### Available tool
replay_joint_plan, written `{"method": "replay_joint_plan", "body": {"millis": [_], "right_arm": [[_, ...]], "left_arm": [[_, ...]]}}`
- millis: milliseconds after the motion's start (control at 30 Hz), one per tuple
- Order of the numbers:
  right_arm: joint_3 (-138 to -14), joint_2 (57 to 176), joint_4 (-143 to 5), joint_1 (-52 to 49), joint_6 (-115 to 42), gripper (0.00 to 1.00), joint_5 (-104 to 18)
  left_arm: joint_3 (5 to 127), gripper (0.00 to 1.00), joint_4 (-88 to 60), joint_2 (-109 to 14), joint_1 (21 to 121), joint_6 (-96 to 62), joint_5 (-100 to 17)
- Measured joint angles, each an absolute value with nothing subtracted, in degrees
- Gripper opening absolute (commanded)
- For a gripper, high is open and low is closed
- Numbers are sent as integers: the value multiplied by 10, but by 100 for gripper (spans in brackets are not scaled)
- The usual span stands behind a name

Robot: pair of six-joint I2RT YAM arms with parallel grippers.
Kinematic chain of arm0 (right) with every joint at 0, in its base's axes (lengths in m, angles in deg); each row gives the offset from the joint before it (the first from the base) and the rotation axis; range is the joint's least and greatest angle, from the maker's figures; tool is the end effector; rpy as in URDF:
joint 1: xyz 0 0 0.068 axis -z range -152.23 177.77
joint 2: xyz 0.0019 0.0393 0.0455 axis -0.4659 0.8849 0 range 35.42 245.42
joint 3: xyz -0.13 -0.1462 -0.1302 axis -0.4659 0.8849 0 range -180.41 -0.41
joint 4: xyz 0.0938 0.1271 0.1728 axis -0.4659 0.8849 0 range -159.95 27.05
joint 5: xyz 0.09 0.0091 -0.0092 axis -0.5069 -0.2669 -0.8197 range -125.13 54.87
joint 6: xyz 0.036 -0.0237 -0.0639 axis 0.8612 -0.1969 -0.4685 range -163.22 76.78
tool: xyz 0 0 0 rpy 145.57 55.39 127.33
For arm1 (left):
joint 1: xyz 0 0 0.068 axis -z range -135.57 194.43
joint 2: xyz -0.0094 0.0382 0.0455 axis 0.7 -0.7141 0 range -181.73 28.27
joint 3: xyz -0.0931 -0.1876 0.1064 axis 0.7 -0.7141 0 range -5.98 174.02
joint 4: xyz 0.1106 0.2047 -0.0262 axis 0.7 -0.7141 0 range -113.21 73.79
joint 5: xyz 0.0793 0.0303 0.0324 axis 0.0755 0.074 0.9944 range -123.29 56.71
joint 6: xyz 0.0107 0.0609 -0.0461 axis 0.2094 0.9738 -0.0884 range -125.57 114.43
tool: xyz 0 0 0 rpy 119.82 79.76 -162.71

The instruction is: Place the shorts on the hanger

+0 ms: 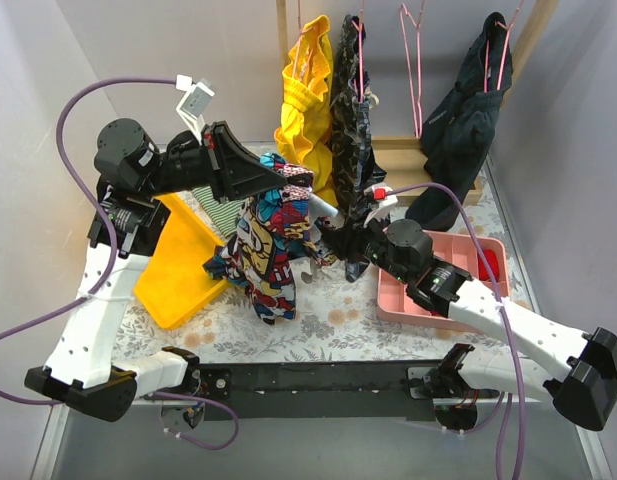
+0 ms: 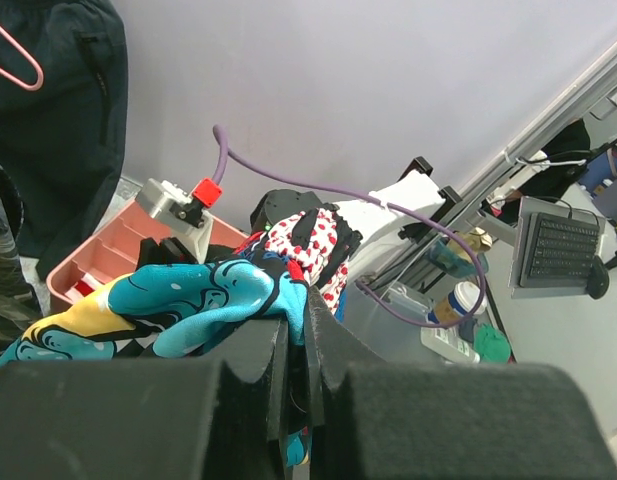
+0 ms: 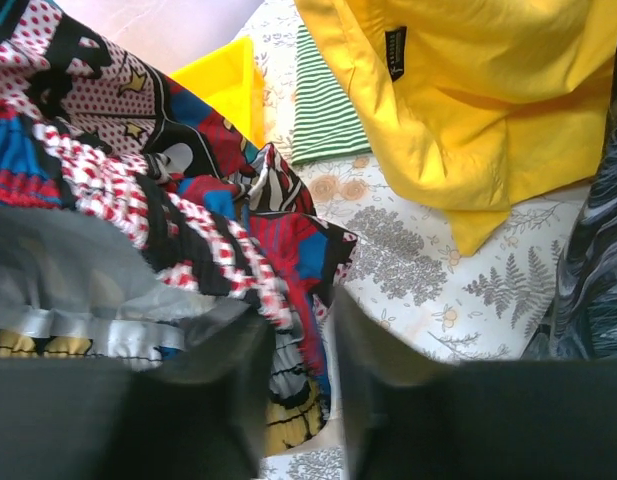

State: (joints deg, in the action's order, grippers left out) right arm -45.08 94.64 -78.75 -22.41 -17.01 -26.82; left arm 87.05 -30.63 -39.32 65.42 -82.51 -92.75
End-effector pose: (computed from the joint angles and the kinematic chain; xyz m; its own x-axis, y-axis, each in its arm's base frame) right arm 0.1783 0.1990 0.2965 -0.3527 0.2596 -0.8990 -0.5707 0.7017 0.4265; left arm 0.1745 -0.1276 0.4885 -0.9058 -0.1826 -0.3823 0.3935 -0.0280 -0.9189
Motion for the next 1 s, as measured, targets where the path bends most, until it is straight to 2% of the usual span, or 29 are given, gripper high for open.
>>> {"method": "replay_joint_plan", "body": {"millis": [33, 67, 233, 400, 500, 633, 733, 767, 867, 900, 1000], "right_arm": [[-451, 947, -786, -224, -171, 3, -269], [-451, 945, -782, -224, -171, 1, -266], [-467, 884, -696, -225, -181, 1, -216], [-562, 802, -609, -225, -200, 1, -141], [-627, 785, -586, -225, -212, 1, -112], [-647, 796, -569, -225, -214, 1, -108], [-639, 830, -547, -225, -212, 1, -110], [-635, 841, -540, -225, -211, 1, -111], [-623, 888, -516, -225, -209, 1, -110], [-618, 903, -508, -225, -209, 1, -110], [-604, 930, -491, -225, -205, 1, -108]], "left_arm": [[869, 0, -304, -393, 655, -826, -928], [864, 0, -300, -393, 656, -828, -929], [825, 0, -275, -393, 657, -844, -928], [737, 0, -256, -383, 657, -856, -908], [634, 0, -246, -356, 657, -856, -870], [503, 1, -241, -332, 657, -857, -810], [407, 18, -229, -325, 657, -859, -767], [381, 36, -229, -325, 657, -858, -755], [329, 64, -235, -335, 657, -855, -732], [318, 70, -235, -336, 657, -856, -727], [293, 73, -244, -323, 657, -866, -698]]}}
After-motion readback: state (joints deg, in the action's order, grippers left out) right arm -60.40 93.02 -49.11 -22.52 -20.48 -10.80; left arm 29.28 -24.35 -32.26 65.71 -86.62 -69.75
